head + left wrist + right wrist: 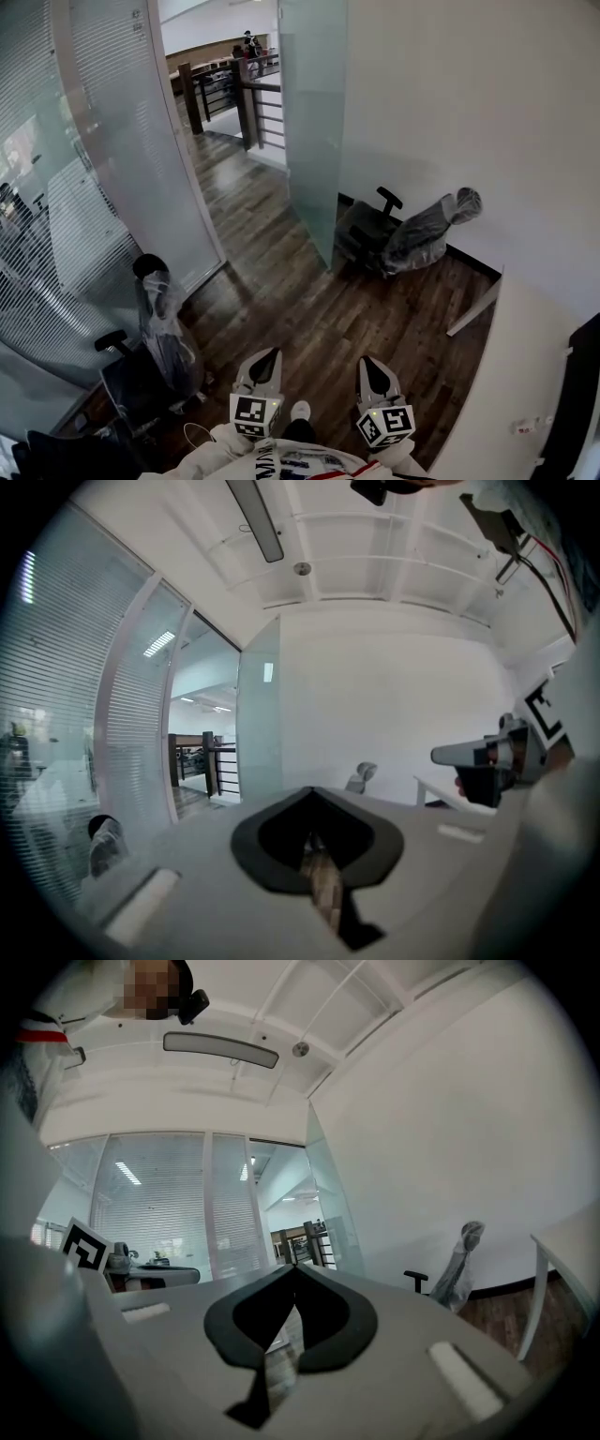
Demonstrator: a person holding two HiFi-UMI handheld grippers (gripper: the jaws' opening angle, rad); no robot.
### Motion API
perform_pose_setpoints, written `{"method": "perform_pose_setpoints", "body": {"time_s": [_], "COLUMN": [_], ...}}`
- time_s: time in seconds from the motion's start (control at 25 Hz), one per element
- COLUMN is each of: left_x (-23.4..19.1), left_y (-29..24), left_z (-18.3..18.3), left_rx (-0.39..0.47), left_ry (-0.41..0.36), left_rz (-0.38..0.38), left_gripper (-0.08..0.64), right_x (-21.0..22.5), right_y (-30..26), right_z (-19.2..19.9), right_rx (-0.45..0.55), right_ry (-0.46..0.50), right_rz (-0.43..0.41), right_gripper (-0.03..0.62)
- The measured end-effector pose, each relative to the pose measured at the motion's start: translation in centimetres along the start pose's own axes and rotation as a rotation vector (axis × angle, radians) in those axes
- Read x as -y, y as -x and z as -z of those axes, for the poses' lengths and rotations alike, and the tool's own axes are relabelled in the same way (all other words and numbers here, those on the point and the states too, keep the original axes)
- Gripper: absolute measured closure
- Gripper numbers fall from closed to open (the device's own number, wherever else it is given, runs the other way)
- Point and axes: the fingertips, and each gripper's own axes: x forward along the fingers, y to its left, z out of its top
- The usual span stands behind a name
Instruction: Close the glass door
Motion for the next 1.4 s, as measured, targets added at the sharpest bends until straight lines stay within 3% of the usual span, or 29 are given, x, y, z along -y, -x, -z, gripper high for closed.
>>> {"method": "perform_pose_setpoints", "body": {"time_s": [0.84,1.04,1.4], "left_x": [-10.1,-10.4,-9.2], "left_y": [-10.9,-12.3,-17.6], "left_z": [-0.8,0.3,0.0], "left_rx": [0.04,0.018,0.01], "left_ry": [0.005,0.046,0.029], "left_rz": [0.005,0.028,0.067], "left_gripper": [0.558,0.557,0.557], "right_x": [0.8,1.5,6.3], "right_y": [-14.6,-15.6,-17.7], "right_z": [-0.1,0.8,1.1], "right_rx": [-0.022,-0.043,-0.053], "right_ry": [0.036,0.04,0.005], "right_rz": [0.013,0.031,0.082], "right_gripper": [0.584,0.584,0.584]}}
